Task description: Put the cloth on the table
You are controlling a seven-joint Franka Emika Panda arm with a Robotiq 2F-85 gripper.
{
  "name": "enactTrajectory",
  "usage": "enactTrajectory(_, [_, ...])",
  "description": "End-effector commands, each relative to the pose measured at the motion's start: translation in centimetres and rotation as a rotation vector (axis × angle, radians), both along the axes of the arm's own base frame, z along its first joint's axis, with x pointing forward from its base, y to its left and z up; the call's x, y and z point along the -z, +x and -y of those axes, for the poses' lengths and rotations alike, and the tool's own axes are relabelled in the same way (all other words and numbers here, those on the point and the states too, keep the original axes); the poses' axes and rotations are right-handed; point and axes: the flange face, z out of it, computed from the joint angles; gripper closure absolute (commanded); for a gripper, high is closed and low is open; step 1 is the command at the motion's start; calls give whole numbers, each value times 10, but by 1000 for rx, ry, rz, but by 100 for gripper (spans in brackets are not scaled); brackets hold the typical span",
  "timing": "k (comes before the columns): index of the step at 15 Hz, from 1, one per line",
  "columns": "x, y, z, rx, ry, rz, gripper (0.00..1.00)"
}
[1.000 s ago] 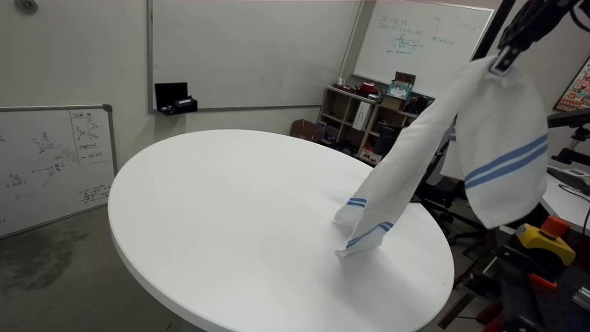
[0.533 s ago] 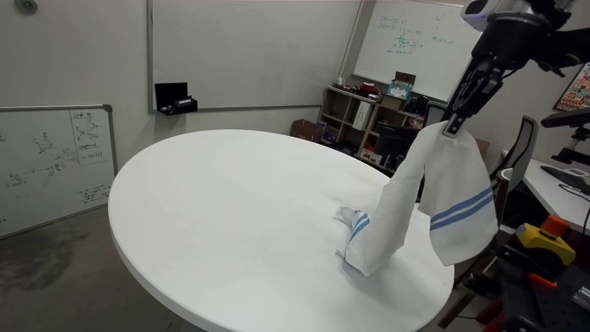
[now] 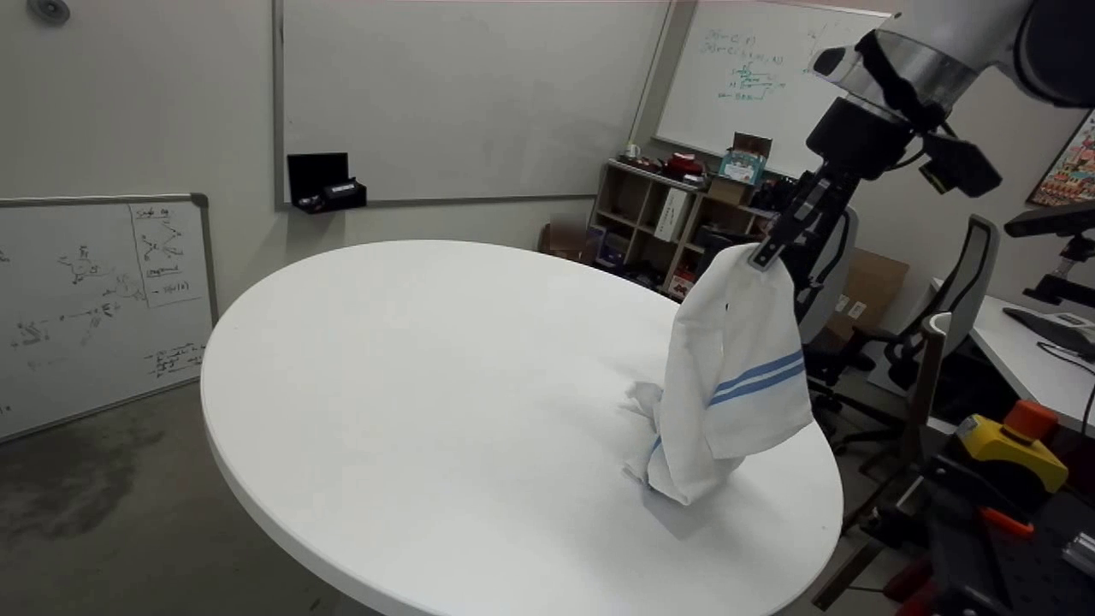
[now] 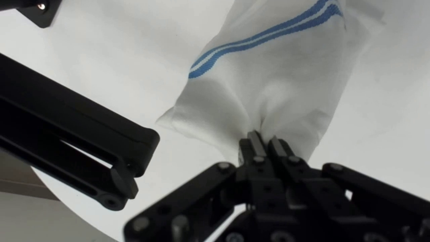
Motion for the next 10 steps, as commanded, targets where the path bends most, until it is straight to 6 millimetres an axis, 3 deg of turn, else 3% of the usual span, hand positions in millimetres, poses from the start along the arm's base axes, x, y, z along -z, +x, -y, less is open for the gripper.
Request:
enactTrajectory(1, [15, 6, 7, -4, -75, 43, 99])
enactTrajectory(9, [41, -16, 1, -76, -220, -18, 99])
enactTrajectory(10, [45, -18, -1, -65, -221, -28, 70])
